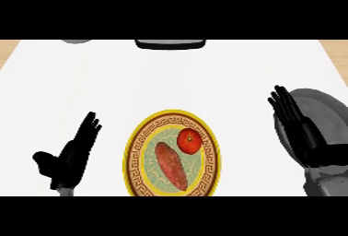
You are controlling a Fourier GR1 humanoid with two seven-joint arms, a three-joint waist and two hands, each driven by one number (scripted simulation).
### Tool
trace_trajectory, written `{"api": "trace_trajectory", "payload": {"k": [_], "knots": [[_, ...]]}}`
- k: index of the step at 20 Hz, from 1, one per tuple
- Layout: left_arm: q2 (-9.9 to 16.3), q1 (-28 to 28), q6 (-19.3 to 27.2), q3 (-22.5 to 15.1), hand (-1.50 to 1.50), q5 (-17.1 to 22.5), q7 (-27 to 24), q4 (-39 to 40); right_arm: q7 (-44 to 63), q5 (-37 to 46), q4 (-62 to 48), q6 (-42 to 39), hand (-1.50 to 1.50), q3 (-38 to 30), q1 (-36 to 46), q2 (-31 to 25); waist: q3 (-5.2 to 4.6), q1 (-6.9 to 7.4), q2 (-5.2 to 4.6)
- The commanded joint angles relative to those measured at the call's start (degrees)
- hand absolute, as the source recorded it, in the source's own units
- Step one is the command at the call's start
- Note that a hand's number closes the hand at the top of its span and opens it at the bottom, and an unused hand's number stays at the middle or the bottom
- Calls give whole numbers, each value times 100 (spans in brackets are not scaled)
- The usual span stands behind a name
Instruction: Pick the sweet potato from the plate and place it in the pan
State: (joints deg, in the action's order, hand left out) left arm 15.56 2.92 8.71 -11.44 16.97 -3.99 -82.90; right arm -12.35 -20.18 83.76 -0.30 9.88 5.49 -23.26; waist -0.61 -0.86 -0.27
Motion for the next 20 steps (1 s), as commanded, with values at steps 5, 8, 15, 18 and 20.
{"api": "trace_trajectory", "payload": {"k": [5, 8, 15, 18, 20], "knots": [[-444, 48, 626, 326, 0, 136, 354, 435, 1416, 166, 874, 229, 150, 1506, 246, 1102, 46, 152, 33], [-490, -39, 768, 388, 0, 248, 695, 363, 1119, 2001, 999, 1344, 150, 2048, 110, 888, 39, 4, 89], [-475, 148, 849, 492, 0, 361, 878, 105, 723, 4122, 2167, 2911, -150, 3341, -1568, 923, 52, -97, 91], [-454, -98, 820, 548, 0, 310, 842, 332, 1534, 5167, 2479, 3362, -150, 3752, -1850, 948, 44, -94, 66], [-497, 3, 776, 499, 0, 304, 836, 338, 2209, 5820, 2349, 3402, -150, 3827, -1634, 1247, 45, -10, 51]]}}
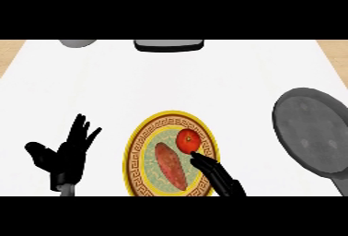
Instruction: Pick the sweet potato from the plate and place it in the pan
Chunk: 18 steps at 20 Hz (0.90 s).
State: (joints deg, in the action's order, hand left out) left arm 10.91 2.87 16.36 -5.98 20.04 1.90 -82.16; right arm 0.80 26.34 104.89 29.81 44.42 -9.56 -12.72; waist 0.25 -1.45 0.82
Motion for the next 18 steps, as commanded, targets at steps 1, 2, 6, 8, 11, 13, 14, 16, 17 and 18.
{"api": "trace_trajectory", "payload": {"k": [1, 2, 6, 8, 11, 13, 14, 16, 17, 18], "knots": [[-236, -43, 126, -152, 0, -119, 69, 392, 1309, 1418, 555, 220, -150, 267, -94, 67, -45, 23, -60], [-19, 184, 27, -102, 0, -11, 314, 5, 1801, 1707, 755, -38, -150, 255, 18, 84, -45, 79, -48], [-251, 99, 116, -341, 0, -198, 237, 129, 3184, 2313, 376, -1028, -150, -62, 1110, 1039, -42, 164, -85], [-109, 233, 42, -189, 0, -152, 142, -56, 3773, 2451, 446, -1626, -150, -278, 1478, 1144, -38, 190, -77], [-170, 14, 126, -284, 0, -242, 256, 105, 4473, 2352, 189, -2831, -150, -255, 2063, 1099, -52, 213, -94], [-253, 7, 141, -342, 0, -260, 197, 56, 4736, 2189, -149, -3522, -150, -303, 2285, 940, -52, 256, -110], [-180, -89, 85, -304, 0, -165, 403, -50, 4816, 2035, -372, -3827, -150, -369, 2391, 902, -46, 280, -121], [-98, 152, -74, -262, 0, -142, 216, -2, 5272, 1961, -595, -4460, -150, -391, 2893, 1192, -49, 343, -107], [-86, 8, 28, -162, 0, -117, 339, 6, 5332, 1839, -539, -4836, -150, -353, 2870, 1018, -43, 270, -99], [-237, 16, 111, -313, 0, -252, 233, 63, 5664, 1681, -546, -5112, -150, -543, 3238, 1260, -39, 245, -96]]}}
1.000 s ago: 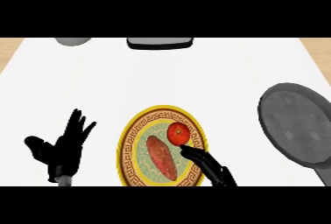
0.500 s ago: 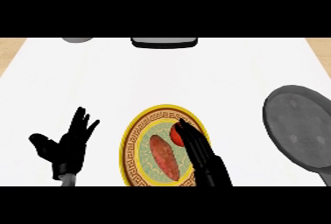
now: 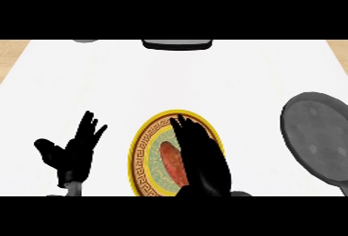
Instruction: Pick the sweet potato from the plate and place it in the pan
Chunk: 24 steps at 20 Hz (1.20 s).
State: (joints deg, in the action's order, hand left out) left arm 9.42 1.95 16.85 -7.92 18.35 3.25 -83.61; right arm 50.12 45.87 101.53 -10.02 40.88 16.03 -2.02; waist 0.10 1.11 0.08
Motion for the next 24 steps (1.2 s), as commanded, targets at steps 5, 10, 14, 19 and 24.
{"api": "trace_trajectory", "payload": {"k": [5, 10, 14, 19, 24], "knots": [[48, 242, -128, 90, 0, 61, 215, 96, 664, -1056, -1239, -755, -150, -395, 1703, 198, -13, -14, -15], [-161, -95, 37, -16, 0, -131, 158, 414, 1113, -1633, -1486, -1699, -150, -400, 1858, 200, -17, -58, -18], [-153, 602, 128, -229, 0, -275, 141, -203, 991, -1828, -1832, -2171, -150, -566, 1708, 200, -11, -28, 3], [-172, 396, -15, 6, 0, -203, 40, 81, 435, -1491, -2023, -1619, -150, -347, 1362, 145, -11, -82, -10], [-271, 472, 80, -89, 0, -342, 226, -217, 448, -1306, -1049, -1533, -150, -255, 672, 4, -9, -111, 4]]}}
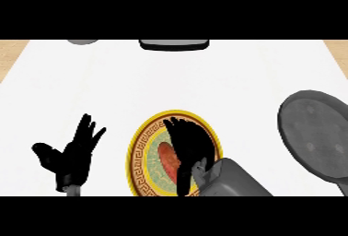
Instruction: Pick the sweet potato from the plate and place it in the pan
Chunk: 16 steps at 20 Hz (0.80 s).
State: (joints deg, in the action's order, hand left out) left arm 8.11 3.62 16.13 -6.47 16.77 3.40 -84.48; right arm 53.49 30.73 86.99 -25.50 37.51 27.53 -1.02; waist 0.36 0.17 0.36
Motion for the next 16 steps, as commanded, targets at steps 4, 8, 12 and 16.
{"api": "trace_trajectory", "payload": {"k": [4, 8, 12, 16], "knots": [[-190, 149, 96, -183, 0, -206, 266, -68, -43, 366, -410, 751, -150, 292, 37, 99, -36, 31, -36], [-240, 222, 41, -74, 0, -192, 153, 86, -134, 687, -496, 554, -150, 304, -179, 99, -36, 22, -34], [-91, -99, -73, 84, 0, -175, 396, 184, -624, 349, -1241, 977, -150, 148, 176, 101, -35, 41, -44], [-161, 63, -192, 147, 0, -139, 91, 385, -1550, 848, -932, 902, 150, 546, -210, 1, -35, 10, -41]]}}
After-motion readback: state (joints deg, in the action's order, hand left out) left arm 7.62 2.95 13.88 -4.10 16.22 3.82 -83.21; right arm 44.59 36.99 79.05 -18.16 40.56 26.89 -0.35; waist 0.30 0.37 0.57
